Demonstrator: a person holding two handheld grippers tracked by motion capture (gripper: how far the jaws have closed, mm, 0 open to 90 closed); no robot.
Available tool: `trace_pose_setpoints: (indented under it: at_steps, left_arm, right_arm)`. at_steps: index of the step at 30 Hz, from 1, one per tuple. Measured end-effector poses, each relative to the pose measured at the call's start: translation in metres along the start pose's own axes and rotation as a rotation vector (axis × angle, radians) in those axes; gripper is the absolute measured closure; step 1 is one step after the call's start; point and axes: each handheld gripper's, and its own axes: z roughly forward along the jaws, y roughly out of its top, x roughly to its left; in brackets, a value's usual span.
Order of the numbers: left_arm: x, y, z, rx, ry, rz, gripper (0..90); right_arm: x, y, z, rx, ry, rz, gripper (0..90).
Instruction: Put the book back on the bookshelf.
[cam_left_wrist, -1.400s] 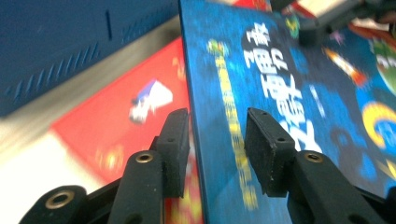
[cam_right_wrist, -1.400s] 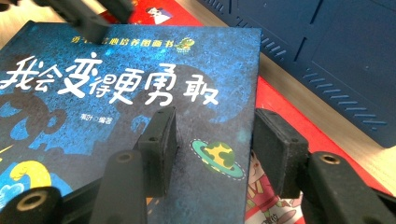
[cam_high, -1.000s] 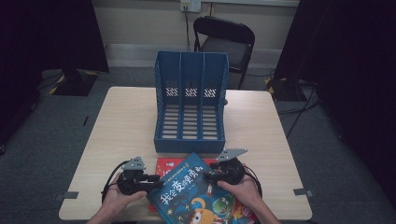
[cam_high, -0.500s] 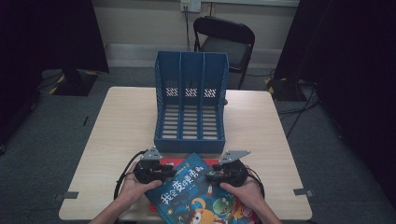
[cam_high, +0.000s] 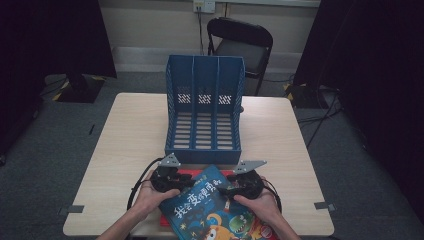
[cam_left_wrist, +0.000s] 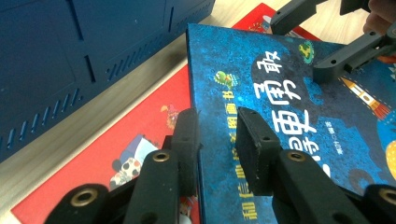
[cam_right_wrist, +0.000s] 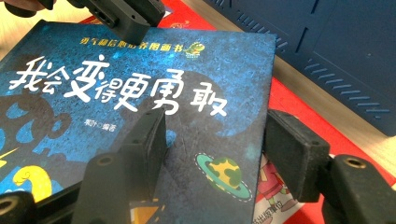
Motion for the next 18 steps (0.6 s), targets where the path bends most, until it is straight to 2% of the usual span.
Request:
trace_pose_setpoints:
  at_steps: [3, 5, 6, 8, 11, 13, 15, 18]
  left_arm:
    - [-0.002, -0.007, -0.008, 0.012, 0.003, 0.024, 64.6]
    - [-0.002, -0.014, -0.014, -0.002, 0.002, 0.012, 63.3]
    - [-0.002, -0.017, -0.018, 0.007, 0.001, 0.005, 63.3]
    - [-0.002, -0.022, -0.027, 0.010, 0.024, 0.009, 63.4]
    - [0.001, -0.033, -0.041, 0.020, 0.028, -0.008, 63.4]
    - [0.002, -0.040, -0.051, 0.021, 0.055, -0.005, 63.4]
    - [0.005, -0.047, -0.061, 0.015, 0.032, -0.035, 63.4]
    - [0.006, -0.055, -0.068, 0.027, 0.021, -0.043, 63.3]
  right_arm:
    - [0.001, 0.000, 0.000, 0.002, -0.006, -0.006, 40.0]
    - [0.000, 0.000, 0.000, -0.002, -0.005, -0.004, 40.0]
    - [0.000, 0.000, 0.000, -0.003, -0.005, -0.003, 40.1]
    - [0.001, 0.000, 0.000, 0.000, -0.006, -0.004, 40.2]
    - [0.001, 0.000, 0.000, 0.000, -0.009, -0.001, 40.3]
    - [0.001, 0.000, 0.000, -0.001, -0.010, 0.004, 40.1]
    - [0.001, -0.001, 0.000, -0.004, -0.013, 0.009, 40.2]
    - [0.001, -0.001, 0.000, -0.001, -0.013, 0.009, 40.0]
